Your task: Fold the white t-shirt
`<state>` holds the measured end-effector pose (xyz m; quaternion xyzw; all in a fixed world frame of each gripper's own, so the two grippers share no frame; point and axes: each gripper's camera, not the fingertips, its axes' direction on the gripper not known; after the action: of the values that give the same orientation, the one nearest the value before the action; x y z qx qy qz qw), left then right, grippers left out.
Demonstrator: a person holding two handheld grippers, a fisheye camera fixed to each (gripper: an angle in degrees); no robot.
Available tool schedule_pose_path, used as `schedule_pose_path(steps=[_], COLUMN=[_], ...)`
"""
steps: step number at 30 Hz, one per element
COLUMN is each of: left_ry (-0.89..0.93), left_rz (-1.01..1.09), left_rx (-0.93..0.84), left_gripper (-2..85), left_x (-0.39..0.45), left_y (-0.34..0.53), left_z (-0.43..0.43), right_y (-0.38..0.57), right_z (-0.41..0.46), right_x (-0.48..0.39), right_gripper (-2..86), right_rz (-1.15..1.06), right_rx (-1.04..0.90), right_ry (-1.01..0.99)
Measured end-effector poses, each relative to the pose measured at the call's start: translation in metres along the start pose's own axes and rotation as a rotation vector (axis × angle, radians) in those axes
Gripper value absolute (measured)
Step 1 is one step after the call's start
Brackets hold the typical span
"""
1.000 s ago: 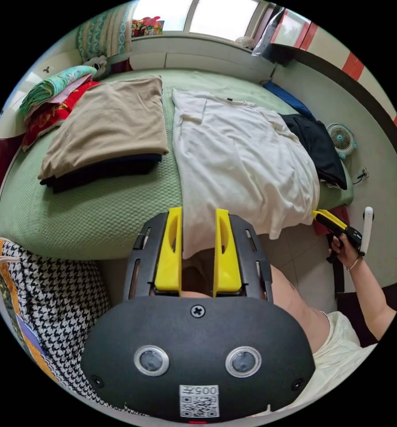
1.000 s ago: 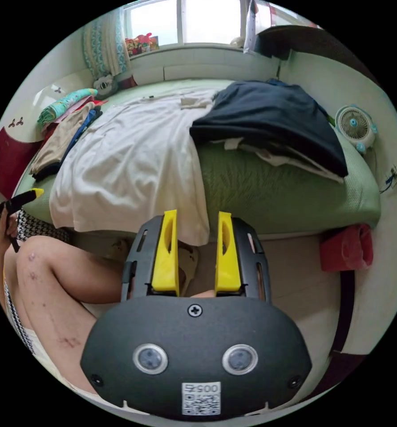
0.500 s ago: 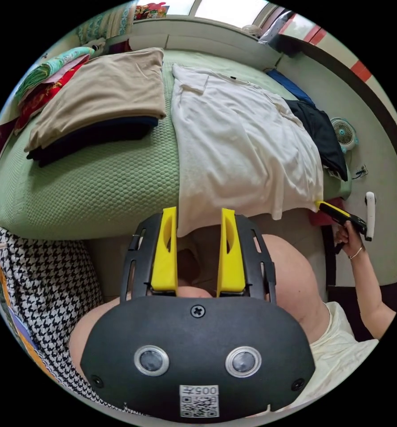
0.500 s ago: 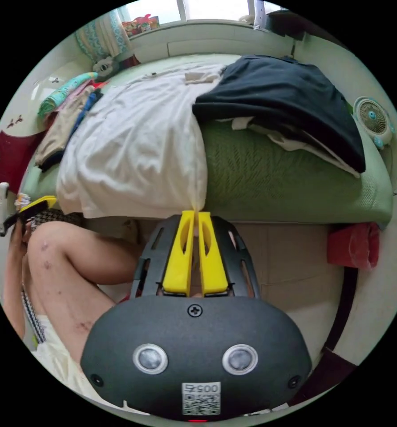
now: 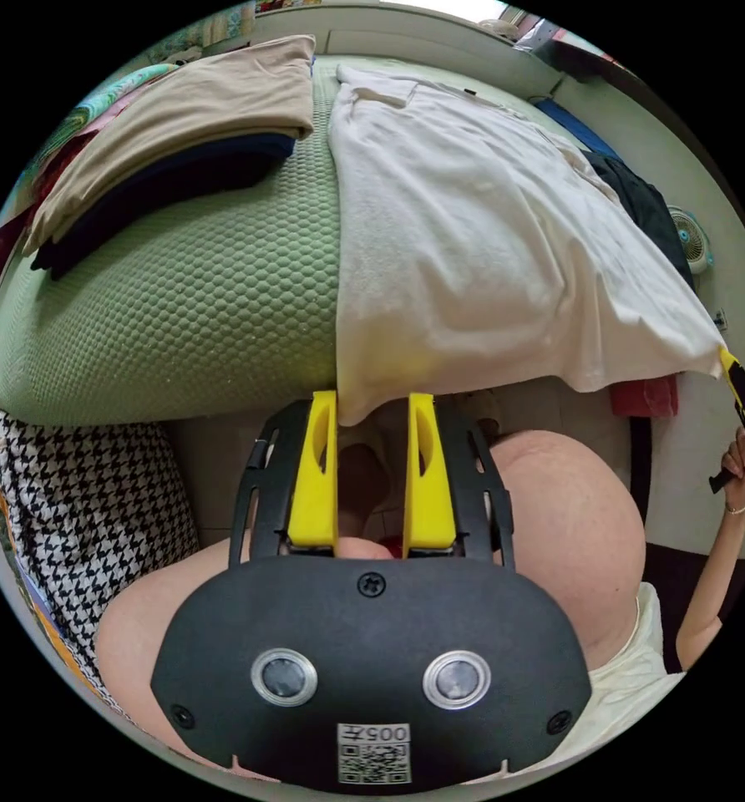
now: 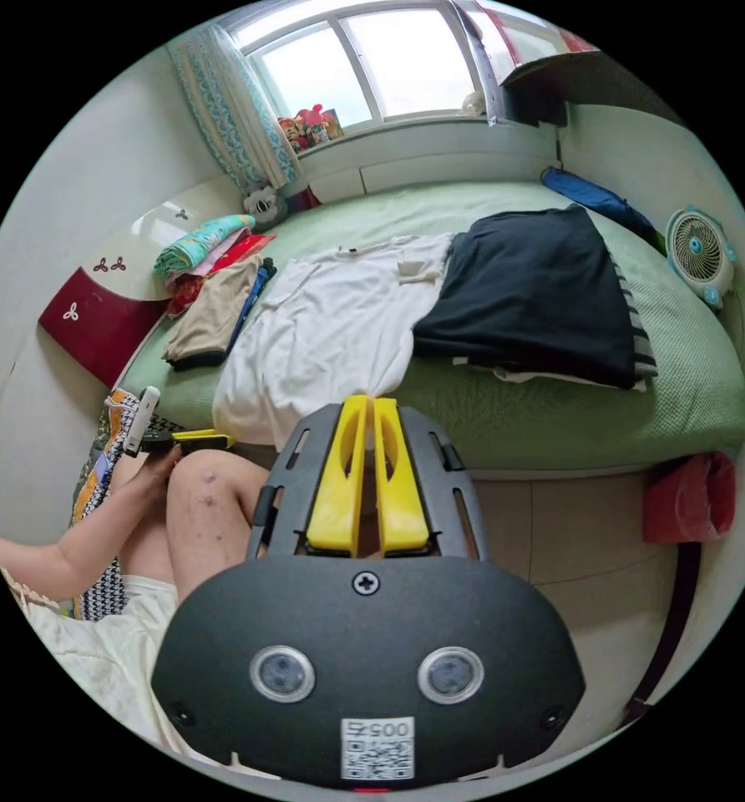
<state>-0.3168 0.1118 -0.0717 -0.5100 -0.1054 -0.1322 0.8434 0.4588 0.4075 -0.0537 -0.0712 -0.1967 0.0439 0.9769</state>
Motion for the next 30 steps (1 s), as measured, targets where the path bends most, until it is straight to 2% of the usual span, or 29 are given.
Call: schedule_pose_path(steps=[7, 15, 23, 30], left_ry=[-0.026, 0.053, 0.047, 0.07], left_rz=[-0.002, 0.06, 0.117, 0.174], left_rx=[-0.024, 0.028, 0.247, 0.314], left_gripper=[4.5, 2.1, 1.2, 1.1], left_x=[-0.009, -0.011, -0.018, -0.03], left_y=[0.022, 0.061, 0.099, 0.13], left_z=[-0.027, -0.085, -0.206, -0.297], right_y=[0.015, 0.024, 0.024, 0.026], right_z=[-0.019, -0.04, -0.069, -0.11], right_x=[0.009, 0.014, 0.021, 0.028], right_gripper=[-1.0, -1.5, -1.7, -1.6], right_rz=[0.022, 0.017, 0.017, 0.043], right_rx=[0.014, 0.023, 0.047, 0.062], right_ry=[-0.014, -0.002, -0.018, -0.049])
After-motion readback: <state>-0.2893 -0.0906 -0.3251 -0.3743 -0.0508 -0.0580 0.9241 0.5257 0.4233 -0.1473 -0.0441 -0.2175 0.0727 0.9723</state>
